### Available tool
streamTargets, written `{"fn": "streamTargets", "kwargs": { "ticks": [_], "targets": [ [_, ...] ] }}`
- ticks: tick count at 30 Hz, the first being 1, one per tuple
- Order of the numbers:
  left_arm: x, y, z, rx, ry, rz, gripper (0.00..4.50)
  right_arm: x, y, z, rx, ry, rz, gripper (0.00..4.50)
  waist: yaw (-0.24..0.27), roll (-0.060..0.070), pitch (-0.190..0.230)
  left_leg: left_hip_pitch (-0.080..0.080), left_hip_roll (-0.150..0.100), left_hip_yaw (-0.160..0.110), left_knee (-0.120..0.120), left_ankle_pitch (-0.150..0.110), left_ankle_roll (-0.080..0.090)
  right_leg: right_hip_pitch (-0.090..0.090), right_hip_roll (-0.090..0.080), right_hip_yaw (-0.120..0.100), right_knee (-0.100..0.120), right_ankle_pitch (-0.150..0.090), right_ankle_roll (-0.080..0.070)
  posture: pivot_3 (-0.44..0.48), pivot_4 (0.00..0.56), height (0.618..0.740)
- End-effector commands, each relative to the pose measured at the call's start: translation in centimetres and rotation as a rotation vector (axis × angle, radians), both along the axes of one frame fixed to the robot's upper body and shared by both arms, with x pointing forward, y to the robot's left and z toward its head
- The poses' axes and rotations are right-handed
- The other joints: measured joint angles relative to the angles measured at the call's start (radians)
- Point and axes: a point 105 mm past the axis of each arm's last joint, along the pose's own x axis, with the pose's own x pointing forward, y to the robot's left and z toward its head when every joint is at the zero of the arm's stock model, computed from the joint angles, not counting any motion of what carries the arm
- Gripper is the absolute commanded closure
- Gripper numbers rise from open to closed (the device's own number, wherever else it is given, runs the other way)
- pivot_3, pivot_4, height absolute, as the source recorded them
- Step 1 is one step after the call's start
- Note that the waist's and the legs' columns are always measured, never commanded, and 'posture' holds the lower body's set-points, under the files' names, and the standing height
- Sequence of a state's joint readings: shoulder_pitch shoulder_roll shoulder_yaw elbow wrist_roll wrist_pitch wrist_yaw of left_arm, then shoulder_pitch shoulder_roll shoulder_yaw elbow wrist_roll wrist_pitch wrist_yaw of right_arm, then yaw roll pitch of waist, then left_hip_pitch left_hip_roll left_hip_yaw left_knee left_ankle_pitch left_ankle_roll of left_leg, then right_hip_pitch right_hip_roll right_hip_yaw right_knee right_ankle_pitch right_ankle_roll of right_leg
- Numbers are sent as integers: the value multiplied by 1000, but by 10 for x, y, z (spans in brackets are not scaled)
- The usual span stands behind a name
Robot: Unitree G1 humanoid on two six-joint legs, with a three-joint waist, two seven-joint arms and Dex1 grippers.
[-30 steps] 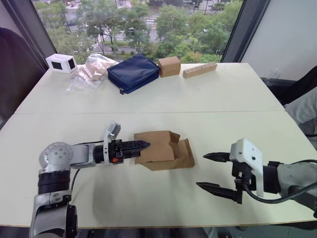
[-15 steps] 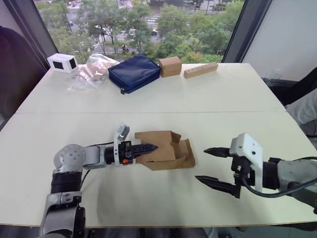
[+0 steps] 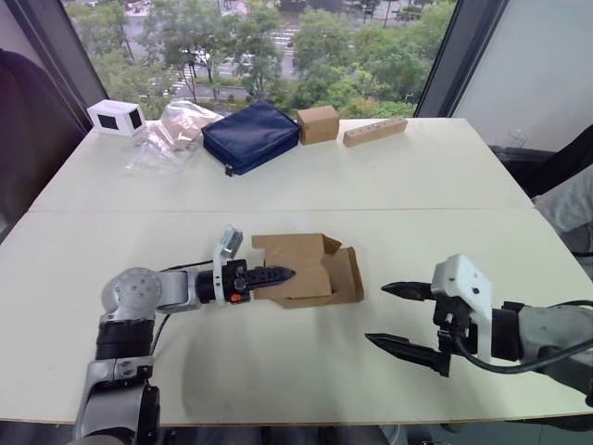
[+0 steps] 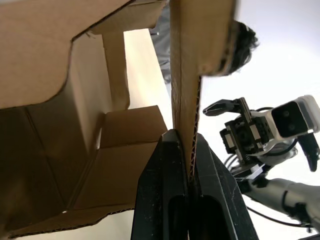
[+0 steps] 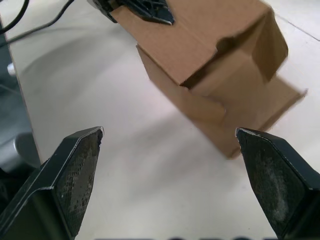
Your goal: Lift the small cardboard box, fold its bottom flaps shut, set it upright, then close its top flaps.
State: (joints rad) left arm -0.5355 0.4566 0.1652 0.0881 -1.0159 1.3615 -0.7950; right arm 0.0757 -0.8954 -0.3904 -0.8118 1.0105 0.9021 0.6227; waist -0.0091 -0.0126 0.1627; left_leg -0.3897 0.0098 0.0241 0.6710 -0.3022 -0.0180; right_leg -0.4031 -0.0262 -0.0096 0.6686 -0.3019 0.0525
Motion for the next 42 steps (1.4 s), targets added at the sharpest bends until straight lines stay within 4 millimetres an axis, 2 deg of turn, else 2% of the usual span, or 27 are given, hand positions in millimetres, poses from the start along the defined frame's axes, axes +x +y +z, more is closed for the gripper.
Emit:
{"fn": "streamTargets", "kwargs": {
  "ticks": [1,3,5,10,12,14,16,22,25,30,35,42],
  "targets": [
    [7,1,43,70,-296,-35,4500,14,-9,30,154,-129,-69,555,1,0,0,0,0,0,0,0,0,0,0,0,0,0,0,0,150,740],
    [11,3,61,105,-412,-49,4500,25,-13,46,247,-190,-111,1031,1,0,0,0,0,0,0,0,0,0,0,0,0,0,0,0,150,740],
    [12,3,76,129,-502,-76,4500,35,-14,59,322,-241,-143,1797,0,0,0,0,0,0,0,0,0,0,0,0,0,0,0,0,150,740],
    [13,2,100,167,-643,-128,4500,51,-3,81,447,-310,-133,3866,-1,0,0,0,0,1,0,0,0,-1,0,0,0,0,0,0,150,740],
    [15,2,115,184,-717,-145,4500,59,9,95,508,-341,-113,4445,-5,0,0,-1,0,1,0,0,1,-1,1,0,0,0,0,0,150,740],
    [17,2,132,176,-779,-159,4500,74,20,109,548,-381,-130,4445,-5,0,1,-1,0,1,1,0,1,-3,1,1,2,0,0,0,150,740],
    [18,2,140,164,-808,-172,4500,87,28,119,557,-416,-168,4445,-7,0,1,-2,0,1,3,0,1,-3,1,1,4,0,0,0,150,740],
    [19,0,144,151,-822,-192,4500,102,39,134,595,-474,-210,4445,-2,1,0,-6,0,1,6,0,1,-6,1,1,4,0,0,0,150,740],
    [19,-1,144,131,-816,-194,4500,106,38,131,600,-473,-229,4445,-3,1,0,-11,0,1,11,0,1,-9,1,1,4,0,0,0,150,740],
    [18,-1,144,114,-808,-189,4500,101,46,118,554,-455,-192,4445,-3,1,0,-11,0,1,12,-2,4,-9,0,1,6,1,1,0,150,740],
    [20,-2,143,102,-804,-176,4500,99,45,107,559,-426,-195,4445,-4,1,0,-11,0,1,12,-2,4,-11,0,1,10,1,1,0,150,740],
    [21,-5,144,87,-799,-167,4500,94,49,103,575,-404,-176,4445,-4,1,0,-12,0,1,12,-2,4,-12,1,1,12,1,1,0,150,740]
  ]
}}
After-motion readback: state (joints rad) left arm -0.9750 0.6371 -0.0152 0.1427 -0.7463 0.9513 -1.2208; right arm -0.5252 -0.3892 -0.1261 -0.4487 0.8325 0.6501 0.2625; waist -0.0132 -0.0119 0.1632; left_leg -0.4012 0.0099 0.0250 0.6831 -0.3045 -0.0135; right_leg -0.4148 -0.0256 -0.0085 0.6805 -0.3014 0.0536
